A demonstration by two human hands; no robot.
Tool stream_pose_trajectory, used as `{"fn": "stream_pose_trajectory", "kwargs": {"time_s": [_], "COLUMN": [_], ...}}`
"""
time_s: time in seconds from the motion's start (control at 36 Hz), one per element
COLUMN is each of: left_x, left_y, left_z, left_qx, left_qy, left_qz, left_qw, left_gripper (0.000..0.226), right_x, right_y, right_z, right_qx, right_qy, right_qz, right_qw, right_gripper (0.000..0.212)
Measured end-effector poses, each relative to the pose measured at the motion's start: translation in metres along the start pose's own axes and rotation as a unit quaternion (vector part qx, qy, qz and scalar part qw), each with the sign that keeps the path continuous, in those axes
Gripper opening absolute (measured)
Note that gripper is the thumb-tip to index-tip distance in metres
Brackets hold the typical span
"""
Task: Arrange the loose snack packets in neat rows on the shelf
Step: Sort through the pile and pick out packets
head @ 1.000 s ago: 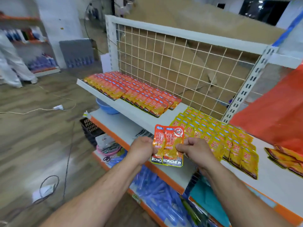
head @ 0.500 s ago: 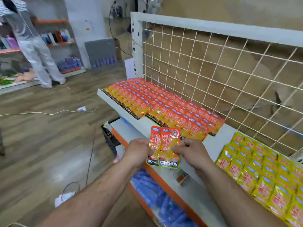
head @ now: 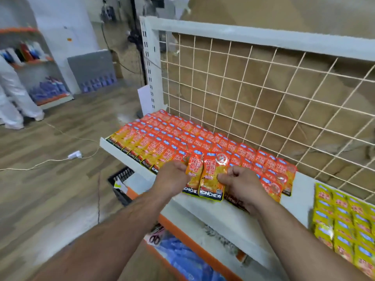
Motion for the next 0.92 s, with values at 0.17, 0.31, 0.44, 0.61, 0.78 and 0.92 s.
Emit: {"fn": "stream_pose_trajectory", "kwargs": {"time_s": [0.17, 0.31, 0.44, 0.61, 0.78, 0.92], "left_x": [-0.009, -0.019, -0.034, -0.042, -0.048, -0.055], "left_y": [0.048, 0.067, 0.076, 0.079, 0.082, 0.079], "left_z": [0.0, -0.008, -0.016, -0.016, -0.02, -0.019], "left_qx": [0.067, 0.15, 0.208, 0.267, 0.29, 0.295], "left_qy": [0.143, 0.264, 0.307, 0.315, 0.324, 0.314], "left_qz": [-0.068, -0.096, -0.12, -0.153, -0.169, -0.172], "left_qw": [0.985, 0.948, 0.921, 0.898, 0.884, 0.886], "left_gripper": [0.012, 0.024, 0.017, 0.011, 0.031, 0.035], "right_x": [0.008, 0.019, 0.034, 0.053, 0.065, 0.068], "right_y": [0.002, -0.004, -0.014, -0.015, -0.018, -0.017], "right_z": [-0.004, -0.003, -0.007, -0.007, -0.011, -0.013], "right_qx": [0.034, 0.05, 0.072, 0.108, 0.119, 0.145], "right_qy": [0.037, 0.046, 0.021, 0.054, 0.067, 0.048], "right_qz": [0.076, 0.134, 0.188, 0.216, 0.218, 0.198], "right_qw": [0.996, 0.989, 0.979, 0.969, 0.966, 0.968], "right_gripper": [0.046, 0.046, 0.049, 0.039, 0.041, 0.041]}}
Point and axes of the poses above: each hand's wrist, its own y-axis towards the middle knuckle, its own x-axis out of the palm, z = x × y, the point moved 1 cm from there along y, towards the middle knuckle, and after that the axes turned 12 degrees about -y, right-handed, at the moved point
